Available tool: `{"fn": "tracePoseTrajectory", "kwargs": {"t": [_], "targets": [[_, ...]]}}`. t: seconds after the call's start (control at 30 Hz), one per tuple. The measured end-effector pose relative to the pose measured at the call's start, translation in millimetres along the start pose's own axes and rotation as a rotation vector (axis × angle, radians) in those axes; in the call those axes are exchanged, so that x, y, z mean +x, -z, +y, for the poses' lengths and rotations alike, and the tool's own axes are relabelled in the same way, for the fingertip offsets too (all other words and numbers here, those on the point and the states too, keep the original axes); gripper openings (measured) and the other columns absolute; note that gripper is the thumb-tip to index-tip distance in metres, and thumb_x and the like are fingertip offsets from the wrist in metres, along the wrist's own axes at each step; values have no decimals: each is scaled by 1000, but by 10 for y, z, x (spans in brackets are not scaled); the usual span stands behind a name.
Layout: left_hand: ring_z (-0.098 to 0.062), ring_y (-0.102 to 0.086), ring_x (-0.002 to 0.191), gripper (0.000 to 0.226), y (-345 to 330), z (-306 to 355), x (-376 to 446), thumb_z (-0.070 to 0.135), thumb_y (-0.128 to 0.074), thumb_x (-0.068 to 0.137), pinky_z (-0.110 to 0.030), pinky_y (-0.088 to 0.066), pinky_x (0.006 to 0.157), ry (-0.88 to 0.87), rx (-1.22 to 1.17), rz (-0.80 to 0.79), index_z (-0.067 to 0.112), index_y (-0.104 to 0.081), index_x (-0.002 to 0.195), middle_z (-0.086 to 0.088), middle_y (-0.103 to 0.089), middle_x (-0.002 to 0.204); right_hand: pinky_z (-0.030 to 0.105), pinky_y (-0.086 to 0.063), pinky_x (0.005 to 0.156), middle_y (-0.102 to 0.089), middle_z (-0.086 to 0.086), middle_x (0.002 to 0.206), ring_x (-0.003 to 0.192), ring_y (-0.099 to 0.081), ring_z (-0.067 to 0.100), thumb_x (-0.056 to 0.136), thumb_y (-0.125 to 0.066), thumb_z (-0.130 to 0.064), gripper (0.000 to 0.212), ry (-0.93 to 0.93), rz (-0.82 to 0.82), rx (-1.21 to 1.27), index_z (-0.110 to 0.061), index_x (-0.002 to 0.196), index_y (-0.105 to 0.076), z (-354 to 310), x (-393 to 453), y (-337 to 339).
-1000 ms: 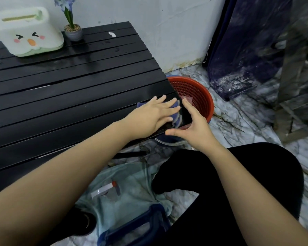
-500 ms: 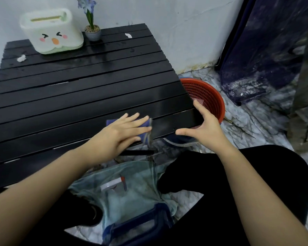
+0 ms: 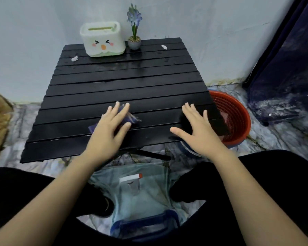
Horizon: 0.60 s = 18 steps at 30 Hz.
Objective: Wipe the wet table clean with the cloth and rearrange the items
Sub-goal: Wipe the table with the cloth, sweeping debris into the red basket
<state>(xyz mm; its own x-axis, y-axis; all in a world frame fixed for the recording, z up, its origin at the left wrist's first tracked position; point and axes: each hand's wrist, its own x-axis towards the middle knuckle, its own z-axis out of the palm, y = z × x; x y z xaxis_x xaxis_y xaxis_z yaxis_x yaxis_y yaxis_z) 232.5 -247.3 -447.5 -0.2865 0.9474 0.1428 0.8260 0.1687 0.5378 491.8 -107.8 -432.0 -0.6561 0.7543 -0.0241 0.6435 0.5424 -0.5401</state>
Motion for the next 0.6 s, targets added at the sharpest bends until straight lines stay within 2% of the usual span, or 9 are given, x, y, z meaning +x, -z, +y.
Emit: {"fn": "tracePoseTrajectory", "kwargs": {"t": [0.07, 0.13, 0.23, 0.33, 0.4, 0.43, 0.47, 0.5, 0.6], "targets": [[-30, -25, 147, 51, -172, 91, 89, 51, -33, 100, -53, -24, 116, -18, 253, 2, 44, -27, 150, -2, -26, 160, 41, 14, 122, -4, -3, 168, 153, 7, 8, 96, -36, -65, 82, 55, -48, -75, -19, 160, -13, -110, 60, -138], [-30, -30, 145, 46, -200, 72, 92, 48, -33, 102, -50, -25, 116, -24, 300, -3, 41, -35, 147, 0, -32, 158, 44, 14, 122, -4, -2, 168, 154, 6, 11, 99, -30, -63, 76, 77, -53, -167, -20, 160, -14, -168, 124, -230], [-22, -27, 147, 43, -46, -133, -11, 36, -43, 103, -42, -21, 119, 40, 143, 12, 34, -43, 145, 4, -34, 156, 46, 10, 123, -5, 2, 168, 155, 4, 15, 101, -29, -61, 74, 38, -38, -160, -19, 159, -17, -195, 249, -255], [-21, -32, 145, 42, 169, -418, -117, 26, -50, 101, -35, -24, 118, 180, 84, 126, 26, -49, 143, 2, -41, 152, 45, 7, 123, -5, 5, 168, 155, 3, 18, 101, -31, -60, 74, -10, -36, -122, -15, 159, -18, -222, 361, -233], [-20, -46, 135, 40, 303, -529, -120, 23, -53, 100, -21, -31, 108, 311, 14, 252, 19, -54, 139, -3, -51, 145, 47, 6, 124, -6, 6, 168, 155, 2, 19, 101, -31, -59, 74, -27, -25, -117, -14, 158, -20, -254, 416, -234], [-17, -56, 123, 38, 358, -551, -89, 24, -54, 99, -15, -36, 96, 385, -38, 327, 17, -56, 137, -5, -58, 138, 47, 6, 124, -7, 6, 168, 155, 1, 19, 101, -32, -59, 74, -29, -21, -111, -14, 158, -22, -275, 450, -238], [-13, -60, 109, 38, 405, -568, -30, 25, -54, 99, -12, -37, 85, 455, -97, 400, 16, -58, 135, -7, -64, 131, 47, 5, 124, -8, 6, 168, 155, 1, 19, 101, -33, -59, 73, -25, -19, -100, -14, 158, -23, -300, 494, -246], [-11, -60, 103, 38, 459, -586, 58, 27, -54, 99, -11, -37, 80, 499, -156, 466, 16, -59, 134, -7, -67, 126, 47, 5, 124, -9, 6, 168, 155, 0, 19, 101, -33, -59, 73, -14, -17, -88, -14, 157, -24, -332, 556, -255], [1, -54, 113, 43, 672, -700, 459, 33, -53, 98, -3, -35, 91, 426, -284, 610, 16, -55, 138, 3, -65, 128, 44, 3, 125, -10, 4, 167, 155, -1, 16, 101, -35, -57, 71, 29, -19, -59, -15, 157, -24, -444, 821, -274]]}}
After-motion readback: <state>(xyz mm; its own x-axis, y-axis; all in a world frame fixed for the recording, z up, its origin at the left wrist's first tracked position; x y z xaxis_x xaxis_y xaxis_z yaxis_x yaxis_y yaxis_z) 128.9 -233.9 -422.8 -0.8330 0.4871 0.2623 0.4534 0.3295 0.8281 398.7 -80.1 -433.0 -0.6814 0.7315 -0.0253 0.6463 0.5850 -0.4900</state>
